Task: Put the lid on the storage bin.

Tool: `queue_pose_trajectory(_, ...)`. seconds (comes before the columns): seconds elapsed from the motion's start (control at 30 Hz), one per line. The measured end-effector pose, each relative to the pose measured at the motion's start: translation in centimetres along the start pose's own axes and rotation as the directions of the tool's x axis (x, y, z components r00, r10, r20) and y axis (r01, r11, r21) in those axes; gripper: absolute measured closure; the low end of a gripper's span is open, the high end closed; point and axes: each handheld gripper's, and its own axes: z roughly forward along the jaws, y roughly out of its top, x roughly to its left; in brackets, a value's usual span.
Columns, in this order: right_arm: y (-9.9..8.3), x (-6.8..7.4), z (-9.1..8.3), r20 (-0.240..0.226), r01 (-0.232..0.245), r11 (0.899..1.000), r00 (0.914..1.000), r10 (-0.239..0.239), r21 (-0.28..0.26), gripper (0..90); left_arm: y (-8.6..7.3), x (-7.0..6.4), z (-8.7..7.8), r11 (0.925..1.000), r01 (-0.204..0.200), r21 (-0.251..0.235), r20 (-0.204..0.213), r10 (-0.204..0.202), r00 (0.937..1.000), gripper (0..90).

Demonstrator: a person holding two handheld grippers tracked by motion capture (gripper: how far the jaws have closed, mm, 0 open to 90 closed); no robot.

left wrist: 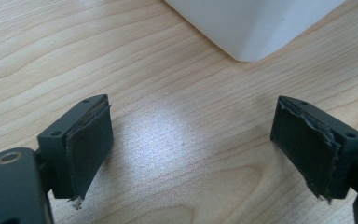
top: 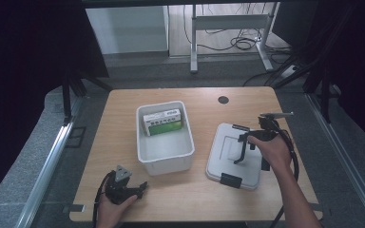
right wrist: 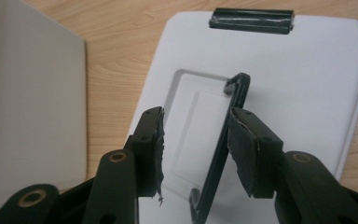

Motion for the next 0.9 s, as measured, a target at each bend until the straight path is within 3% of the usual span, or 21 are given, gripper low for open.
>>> queue_pose_trajectory(0.57,0.2,-1.0,2.0,0.076,-0.048,0.995,0.9962,0.042,0.083,67.8,0.0,0.0,0.0,1.0,0.002,0.0,0.0,-0.002,1.0,12.8)
queue_pose_trajectory(0.9,0.1,-1.6,3.0,0.06,-0.104,0.985,0.9936,0.096,0.141,78.7,0.0,0.0,0.0,1.0,0.002,0.0,0.0,-0.002,1.0,12.8)
